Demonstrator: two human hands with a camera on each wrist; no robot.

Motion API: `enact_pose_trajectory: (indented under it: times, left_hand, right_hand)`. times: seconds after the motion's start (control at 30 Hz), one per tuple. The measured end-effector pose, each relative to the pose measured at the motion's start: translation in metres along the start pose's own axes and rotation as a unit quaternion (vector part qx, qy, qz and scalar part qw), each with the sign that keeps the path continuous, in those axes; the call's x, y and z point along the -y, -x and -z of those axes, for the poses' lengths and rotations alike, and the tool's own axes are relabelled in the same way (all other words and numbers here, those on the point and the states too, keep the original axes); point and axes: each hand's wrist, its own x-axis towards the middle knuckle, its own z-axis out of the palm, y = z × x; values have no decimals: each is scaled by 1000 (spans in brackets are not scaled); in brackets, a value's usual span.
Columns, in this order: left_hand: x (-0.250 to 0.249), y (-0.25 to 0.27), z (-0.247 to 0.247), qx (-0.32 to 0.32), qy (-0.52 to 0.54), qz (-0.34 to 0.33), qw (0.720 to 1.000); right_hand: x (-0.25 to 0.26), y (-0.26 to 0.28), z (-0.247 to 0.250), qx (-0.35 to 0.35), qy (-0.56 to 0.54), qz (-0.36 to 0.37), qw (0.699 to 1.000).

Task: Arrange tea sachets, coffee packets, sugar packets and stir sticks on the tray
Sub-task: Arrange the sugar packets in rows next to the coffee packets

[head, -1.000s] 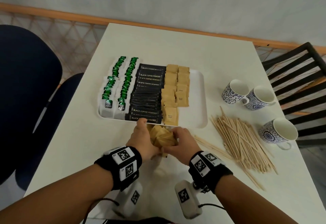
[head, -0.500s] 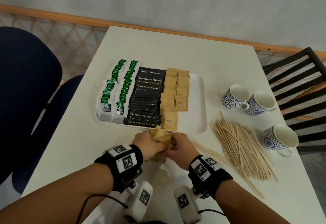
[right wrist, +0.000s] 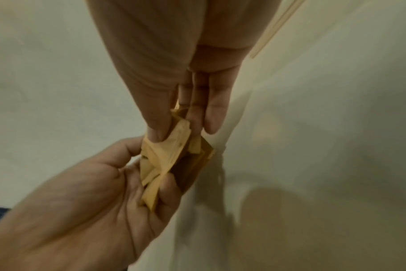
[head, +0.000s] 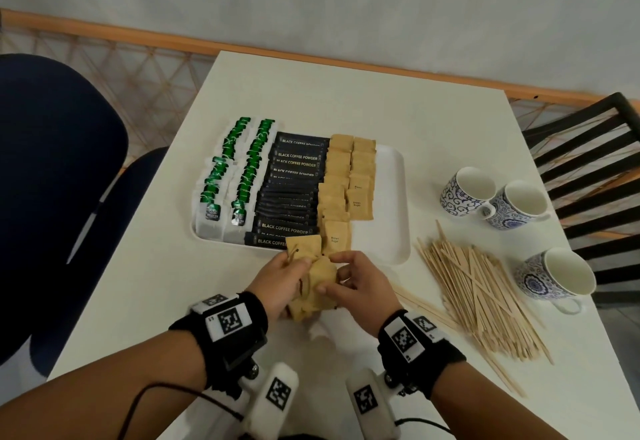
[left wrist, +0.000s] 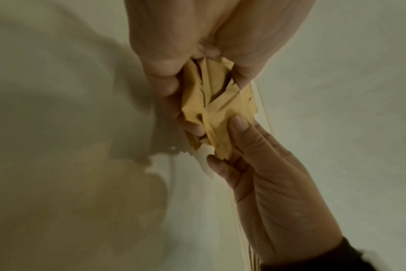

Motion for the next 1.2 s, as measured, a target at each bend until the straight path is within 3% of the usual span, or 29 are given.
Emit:
enact_pose_trajectory:
  times: [0.27,0.57,0.73,0.9,1.1,1.2]
  left_hand:
    - [-15,3,2,51,113,4,992]
    - [-29,-9,12,53,86,-26,995]
    - [-42,-12,16,49,86,-50,994]
    - [-57,-17,18,37,114,-64,991]
    - [-66,-25,17,35,127,-62,989]
    - [-68,-28,16,38,128,-60,989]
  right_hand:
    - [26,-12,9,37,-136,-39,989]
    - [38,-24,20,69,-157,-32,985]
    - [41,-30,27,29,-109,-49,992]
    - [41,-41,48,-54,-158,-54,985]
    - [38,-58,77,-128,19,-3,992]
    - [35,-66,84,-148,18,-6,989]
